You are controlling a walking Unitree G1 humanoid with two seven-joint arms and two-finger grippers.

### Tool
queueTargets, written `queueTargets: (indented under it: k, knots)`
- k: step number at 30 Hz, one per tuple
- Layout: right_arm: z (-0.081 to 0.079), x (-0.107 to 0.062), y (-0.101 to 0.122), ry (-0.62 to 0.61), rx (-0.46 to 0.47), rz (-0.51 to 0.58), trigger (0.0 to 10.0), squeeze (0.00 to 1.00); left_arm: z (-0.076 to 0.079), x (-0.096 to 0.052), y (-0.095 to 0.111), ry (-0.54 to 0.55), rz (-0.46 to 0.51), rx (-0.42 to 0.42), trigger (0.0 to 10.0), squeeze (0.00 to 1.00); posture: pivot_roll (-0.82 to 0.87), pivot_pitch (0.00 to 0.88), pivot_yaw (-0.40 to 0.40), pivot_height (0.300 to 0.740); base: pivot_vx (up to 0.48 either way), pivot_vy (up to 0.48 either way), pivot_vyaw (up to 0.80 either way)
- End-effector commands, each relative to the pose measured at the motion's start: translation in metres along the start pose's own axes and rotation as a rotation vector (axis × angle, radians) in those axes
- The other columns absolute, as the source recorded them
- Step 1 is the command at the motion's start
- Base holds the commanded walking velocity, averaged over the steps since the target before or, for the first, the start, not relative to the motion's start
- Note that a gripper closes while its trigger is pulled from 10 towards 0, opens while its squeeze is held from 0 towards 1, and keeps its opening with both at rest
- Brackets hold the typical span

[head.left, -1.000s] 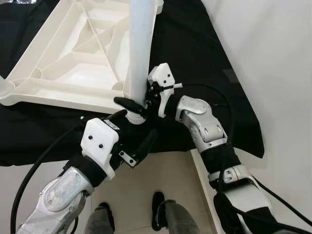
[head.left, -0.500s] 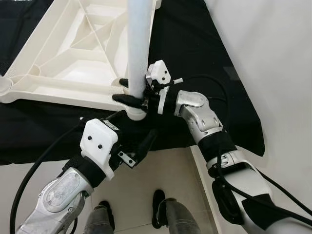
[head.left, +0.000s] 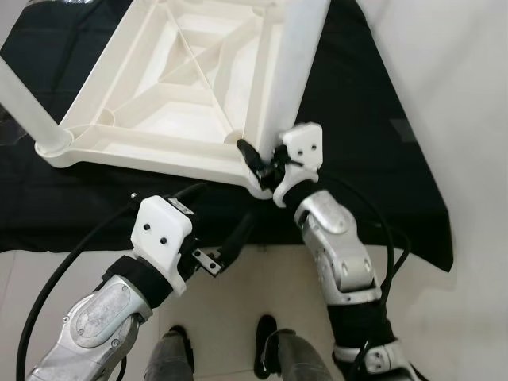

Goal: Building children table

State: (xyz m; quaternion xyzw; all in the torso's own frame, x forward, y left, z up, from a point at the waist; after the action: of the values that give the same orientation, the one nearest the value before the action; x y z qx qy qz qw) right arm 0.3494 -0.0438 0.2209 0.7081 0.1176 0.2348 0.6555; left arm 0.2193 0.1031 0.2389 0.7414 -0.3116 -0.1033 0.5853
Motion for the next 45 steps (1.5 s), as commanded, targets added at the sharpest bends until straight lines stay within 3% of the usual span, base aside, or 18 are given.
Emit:
queueTargets:
  k: [1,5,6,8,9,11,17,18,22,23,26,37,38,41,42,45]
  knots:
    - [0.006,-0.004,-0.055,-0.065,0.088,-0.245,0.0,0.00,0.004,-0.001,-0.003,-0.028,-0.012,-0.016,10.0,0.00,0.16,0.354,-0.112,0.740,0.000,0.000,0.00]
    - [0.004,0.001,-0.049,-0.057,0.083,-0.230,0.0,0.00,0.004,-0.001,-0.003,-0.028,-0.014,-0.013,10.0,0.00,0.16,0.354,-0.112,0.740,0.000,0.000,0.00]
    - [-0.003,0.003,-0.042,-0.028,0.077,-0.228,10.0,0.00,0.002,-0.002,-0.003,-0.023,-0.016,-0.008,10.0,0.00,0.16,0.352,-0.112,0.740,0.000,0.000,0.00]
    - [-0.005,0.004,-0.039,-0.011,0.072,-0.224,10.0,0.00,0.002,-0.002,-0.003,-0.022,-0.016,-0.008,10.0,0.00,0.16,0.352,-0.112,0.740,0.000,0.000,0.00]
    - [-0.009,0.006,-0.034,0.023,0.090,-0.207,10.0,1.00,0.004,-0.002,-0.004,-0.030,-0.019,-0.012,10.0,0.00,0.16,0.353,-0.111,0.740,0.000,0.000,0.00]
    - [-0.009,0.006,-0.034,0.023,0.090,-0.207,10.0,1.00,0.004,-0.002,-0.004,-0.030,-0.019,-0.012,10.0,0.00,0.16,0.353,-0.111,0.740,0.000,0.000,0.00]
    - [-0.009,0.024,-0.003,0.239,0.074,-0.103,10.0,0.97,0.005,-0.003,-0.007,-0.027,-0.038,-0.006,10.0,0.00,0.17,0.350,-0.109,0.740,0.000,0.000,0.00]
    - [-0.005,0.028,0.005,0.280,0.070,-0.071,10.0,0.00,0.003,-0.005,-0.008,-0.015,-0.045,0.002,10.0,0.00,0.17,0.351,-0.110,0.740,0.000,0.000,0.00]
    - [0.004,0.035,0.021,0.390,0.041,-0.027,10.0,0.00,-0.006,-0.014,-0.013,0.035,-0.087,0.044,10.0,0.00,0.18,0.352,-0.112,0.740,0.000,0.000,0.00]
    - [0.007,0.036,0.027,0.466,0.037,-0.018,10.0,0.00,-0.013,-0.025,-0.014,0.083,-0.113,0.061,10.0,0.00,0.19,0.354,-0.115,0.740,0.000,0.000,0.00]
    - [0.009,0.037,0.029,0.541,0.011,-0.024,10.0,0.00,-0.017,-0.035,-0.014,0.121,-0.130,0.075,10.0,0.00,0.21,0.352,-0.115,0.740,0.000,0.000,0.00]
    - [0.014,0.040,0.037,0.695,-0.048,-0.027,10.0,0.00,-0.022,-0.043,-0.006,0.202,-0.115,0.123,10.0,0.00,0.24,0.347,-0.128,0.740,0.000,0.000,0.00]
    - [0.018,0.042,0.039,0.701,-0.053,-0.029,4.3,0.00,-0.021,-0.044,-0.005,0.208,-0.113,0.123,10.0,0.00,0.24,0.348,-0.129,0.740,0.000,0.000,0.00]
    - [0.020,0.043,0.041,0.703,-0.056,-0.029,4.3,0.00,-0.021,-0.045,-0.004,0.210,-0.113,0.122,10.0,0.00,0.24,0.348,-0.129,0.740,0.000,0.000,0.00]
    - [0.028,0.042,0.045,0.718,-0.060,-0.038,0.0,0.00,-0.014,-0.043,-0.002,0.192,-0.090,0.089,10.0,0.00,0.24,0.348,-0.134,0.740,0.000,0.000,0.00]
    - [0.034,0.040,0.047,0.734,-0.066,-0.045,0.0,0.00,-0.008,-0.039,-0.001,0.169,-0.075,0.063,10.0,0.00,0.23,0.349,-0.131,0.740,0.000,0.000,0.00]
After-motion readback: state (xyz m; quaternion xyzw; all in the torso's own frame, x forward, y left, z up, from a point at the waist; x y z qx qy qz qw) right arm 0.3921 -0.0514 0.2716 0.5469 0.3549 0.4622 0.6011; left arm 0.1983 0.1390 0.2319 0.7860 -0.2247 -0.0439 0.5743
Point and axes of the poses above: a point about 5 cm out from each wrist's last joint towards the gripper, its own x axis pointing out of the wrist towards the gripper, its own y axis along the axis of the wrist's last joint, z = x × y, the point moved 3 cm from there along x, pointing out of the wrist towards the gripper, and after that the axes turned 5 degrees about x, right-handed, at the moved point
